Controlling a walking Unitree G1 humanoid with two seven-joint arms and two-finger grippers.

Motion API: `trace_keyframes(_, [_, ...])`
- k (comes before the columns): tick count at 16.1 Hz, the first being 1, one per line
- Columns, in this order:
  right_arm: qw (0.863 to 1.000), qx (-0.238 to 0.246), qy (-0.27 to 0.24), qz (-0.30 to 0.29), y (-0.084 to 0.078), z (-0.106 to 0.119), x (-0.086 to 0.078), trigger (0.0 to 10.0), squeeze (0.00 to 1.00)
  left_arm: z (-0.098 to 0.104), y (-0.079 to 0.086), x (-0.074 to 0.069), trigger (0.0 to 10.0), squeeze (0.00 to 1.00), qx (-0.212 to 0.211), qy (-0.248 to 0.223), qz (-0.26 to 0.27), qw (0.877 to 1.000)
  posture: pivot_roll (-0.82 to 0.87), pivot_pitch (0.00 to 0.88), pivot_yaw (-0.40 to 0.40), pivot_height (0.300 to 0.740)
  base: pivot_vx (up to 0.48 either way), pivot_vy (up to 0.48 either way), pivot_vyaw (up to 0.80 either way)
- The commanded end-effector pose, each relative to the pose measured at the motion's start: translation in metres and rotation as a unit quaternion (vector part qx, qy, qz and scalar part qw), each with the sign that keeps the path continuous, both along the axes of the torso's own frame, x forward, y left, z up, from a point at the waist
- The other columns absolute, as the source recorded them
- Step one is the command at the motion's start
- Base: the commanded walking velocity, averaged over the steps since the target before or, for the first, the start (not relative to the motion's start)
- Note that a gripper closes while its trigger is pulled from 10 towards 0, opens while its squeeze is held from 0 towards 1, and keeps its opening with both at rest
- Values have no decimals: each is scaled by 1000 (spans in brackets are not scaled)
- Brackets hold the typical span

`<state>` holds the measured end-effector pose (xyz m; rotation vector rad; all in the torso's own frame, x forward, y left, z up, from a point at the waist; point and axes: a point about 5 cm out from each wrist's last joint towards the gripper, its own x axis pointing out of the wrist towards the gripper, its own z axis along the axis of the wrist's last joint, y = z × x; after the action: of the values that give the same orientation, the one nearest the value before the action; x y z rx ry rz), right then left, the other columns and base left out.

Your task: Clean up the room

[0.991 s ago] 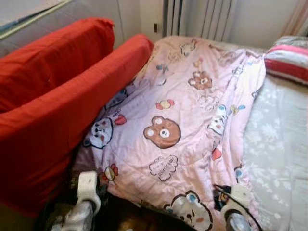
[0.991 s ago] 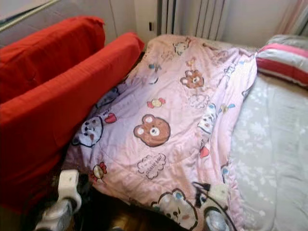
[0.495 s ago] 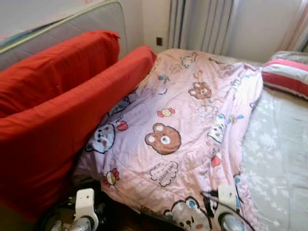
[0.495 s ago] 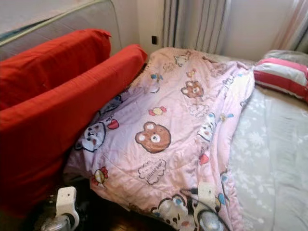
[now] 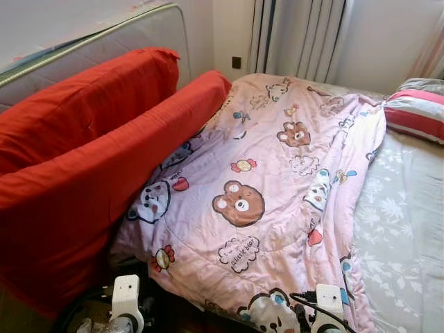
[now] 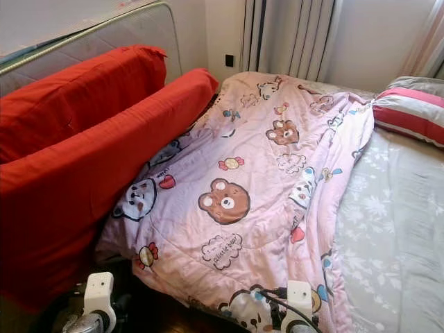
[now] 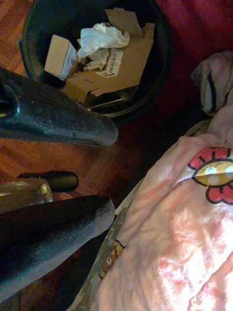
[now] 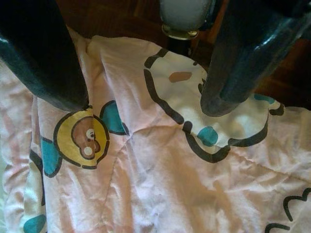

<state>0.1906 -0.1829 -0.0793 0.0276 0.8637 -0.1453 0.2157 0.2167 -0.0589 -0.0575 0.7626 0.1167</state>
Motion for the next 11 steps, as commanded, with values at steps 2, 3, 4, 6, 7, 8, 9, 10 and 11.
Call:
trace_keyframes(2, [1000, 9, 7, -3, 3, -2, -3, 10000, 0, -4, -1, -6, 10000, 0, -3, 11, -4, 1000, 101, 0, 11, 740, 0, 0, 0])
trace_keyframes(3, [1000, 10, 5, 2, 3, -2, -2, 10000, 0, -4, -2, -6, 10000, 0, -4, 10, -5, 1000, 101, 0, 11, 740, 0, 0, 0])
trace_keyframes(4, [1000, 9, 7, -3, 3, -2, -4, 10000, 0, -6, -3, -10, 10000, 0, -6, 14, -7, 1000, 101, 0, 13, 740, 0, 0, 0])
trace_keyframes(6, [1000, 5, 17, 5, 3, -4, -7, 10000, 0, -8, -2, -13, 10000, 0, -4, 18, -9, 1000, 102, 0, 13, 740, 0, 0, 0])
trace_keyframes(7, [1000, 4, 21, 8, 4, -5, -9, 10000, 0, -8, -1, -14, 10000, 0, -3, 19, -9, 1000, 104, 0, 13, 740, 0, 0, 0])
trace_keyframes(8, [1000, 5, 22, 6, 4, -6, -10, 10000, 0, -8, -1, -14, 10000, 0, -3, 19, -9, 1000, 105, 0, 13, 740, 0, 0, 0])
trace_keyframes(9, [1000, 5, 26, 5, 3, -7, -12, 10000, 0, -8, -1, -14, 10000, 0, -4, 18, -9, 1000, 105, 0, 13, 740, 0, 0, 0])
trace_keyframes(10, [1000, 6, 28, 3, 2, -7, -13, 10000, 0, -8, -1, -13, 10000, 0, -4, 17, -9, 1000, 104, 0, 15, 740, 0, 0, 0])
trace_keyframes(11, [1000, 6, 30, 2, 2, -8, -14, 10000, 0, -7, -1, -13, 10000, 0, -4, 15, -10, 1000, 102, 0, 16, 740, 0, 0, 0])
